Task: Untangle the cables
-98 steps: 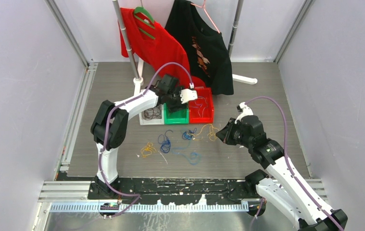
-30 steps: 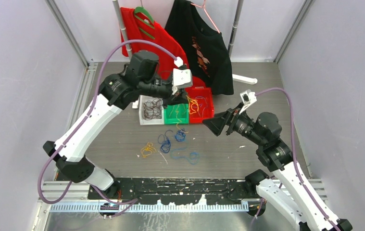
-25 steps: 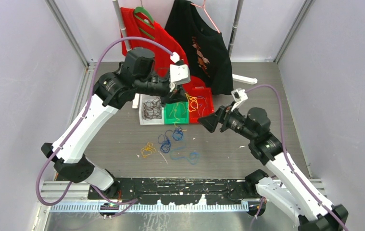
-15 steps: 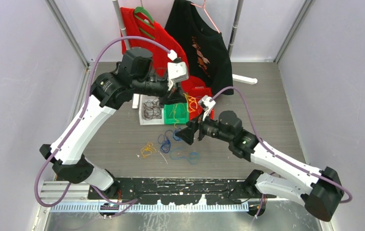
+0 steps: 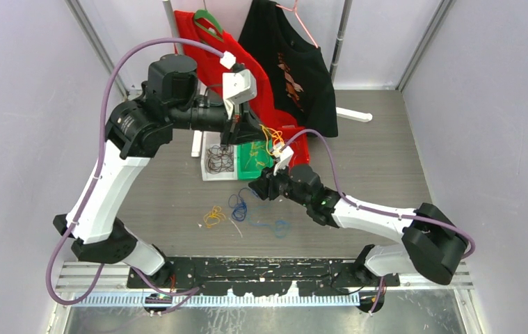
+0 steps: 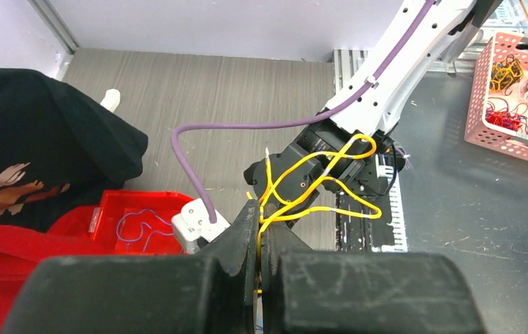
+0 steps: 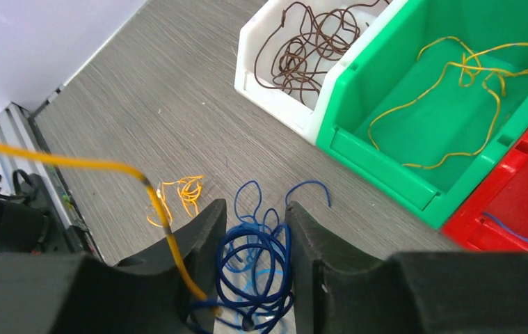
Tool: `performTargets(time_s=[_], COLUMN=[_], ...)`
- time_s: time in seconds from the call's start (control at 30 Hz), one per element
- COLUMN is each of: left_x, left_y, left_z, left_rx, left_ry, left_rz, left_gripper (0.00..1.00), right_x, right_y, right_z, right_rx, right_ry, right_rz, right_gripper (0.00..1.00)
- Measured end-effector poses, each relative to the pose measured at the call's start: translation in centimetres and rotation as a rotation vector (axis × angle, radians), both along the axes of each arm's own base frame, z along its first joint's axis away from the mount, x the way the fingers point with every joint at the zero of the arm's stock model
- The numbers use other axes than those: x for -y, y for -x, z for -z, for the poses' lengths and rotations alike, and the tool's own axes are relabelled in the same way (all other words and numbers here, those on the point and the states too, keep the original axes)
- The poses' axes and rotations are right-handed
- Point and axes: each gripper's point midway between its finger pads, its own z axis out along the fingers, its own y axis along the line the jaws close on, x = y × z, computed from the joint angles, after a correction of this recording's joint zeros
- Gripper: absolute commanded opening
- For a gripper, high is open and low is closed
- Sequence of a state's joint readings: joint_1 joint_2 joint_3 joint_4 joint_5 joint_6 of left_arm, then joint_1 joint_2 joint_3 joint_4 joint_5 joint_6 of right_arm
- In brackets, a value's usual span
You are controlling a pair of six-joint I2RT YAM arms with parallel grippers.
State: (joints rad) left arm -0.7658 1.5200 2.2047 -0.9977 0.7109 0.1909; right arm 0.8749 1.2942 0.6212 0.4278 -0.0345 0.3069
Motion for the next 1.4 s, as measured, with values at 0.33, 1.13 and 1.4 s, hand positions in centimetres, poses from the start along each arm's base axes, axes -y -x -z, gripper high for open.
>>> performTargets(time_s=[0.33, 1.13, 1.4], left_x=[-1.3, -2.3, -1.6], left_y=[-3.7, -11.4, -16.4], left_z=[-1.1, 6.7, 13.9], left_rx=[0.19, 0.347, 0.3], left_ry=[-0.023, -0.18, -0.274], left_rz=[-0.174, -0.438, -0.473], left_gripper=[0.0, 0.0, 0.0], right_x=[2.4, 7.0, 8.1], right_y=[3.1, 5.8, 6.3], right_z=[3.0, 3.0, 3.5], right_rx=[-0.196, -0.349, -0.37], right_ry=[-0.03, -0.109, -0.1], right_rz=[0.085, 0.239, 0.268], right_gripper=[0.26, 0.4, 0.44])
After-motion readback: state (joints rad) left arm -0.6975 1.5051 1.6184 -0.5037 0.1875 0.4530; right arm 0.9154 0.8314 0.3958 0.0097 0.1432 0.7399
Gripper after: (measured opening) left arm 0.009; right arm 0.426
